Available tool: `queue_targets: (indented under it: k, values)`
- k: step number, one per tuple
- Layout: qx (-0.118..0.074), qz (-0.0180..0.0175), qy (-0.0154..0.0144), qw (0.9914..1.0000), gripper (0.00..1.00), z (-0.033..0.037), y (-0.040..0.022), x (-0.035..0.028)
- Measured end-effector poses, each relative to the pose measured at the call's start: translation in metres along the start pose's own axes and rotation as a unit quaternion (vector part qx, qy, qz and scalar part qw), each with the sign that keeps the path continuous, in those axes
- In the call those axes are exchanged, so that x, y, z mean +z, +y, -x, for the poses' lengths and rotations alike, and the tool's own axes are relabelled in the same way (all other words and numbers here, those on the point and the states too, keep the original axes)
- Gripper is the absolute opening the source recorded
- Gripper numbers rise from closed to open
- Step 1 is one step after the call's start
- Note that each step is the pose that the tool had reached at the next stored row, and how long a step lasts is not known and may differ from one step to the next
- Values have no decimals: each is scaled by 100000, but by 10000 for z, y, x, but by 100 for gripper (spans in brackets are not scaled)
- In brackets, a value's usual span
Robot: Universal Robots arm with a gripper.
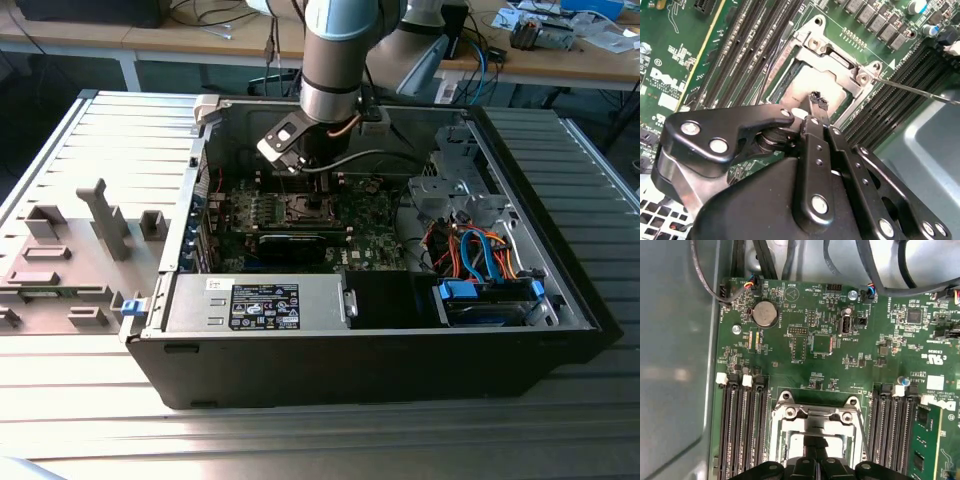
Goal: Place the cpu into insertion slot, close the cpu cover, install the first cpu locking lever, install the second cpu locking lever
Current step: 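Close the cpu cover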
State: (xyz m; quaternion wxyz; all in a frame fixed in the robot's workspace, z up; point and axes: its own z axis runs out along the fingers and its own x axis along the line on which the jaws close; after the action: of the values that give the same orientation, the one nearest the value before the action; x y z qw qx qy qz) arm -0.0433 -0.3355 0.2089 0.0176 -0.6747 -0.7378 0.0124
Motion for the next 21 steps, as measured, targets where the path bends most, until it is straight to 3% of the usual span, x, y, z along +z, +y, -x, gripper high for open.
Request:
queue_targets:
  k: [3,7,10,21]
  values:
    - [-12,2,-1,100000,11,-1,-5,-133]
    - [-12,0,-2,100000,11,-2,-9,-236]
    - [-11,-2,-6,100000,11,-2,-11,-280]
    - [-11,-1,-2,100000,11,-3,-14,-351]
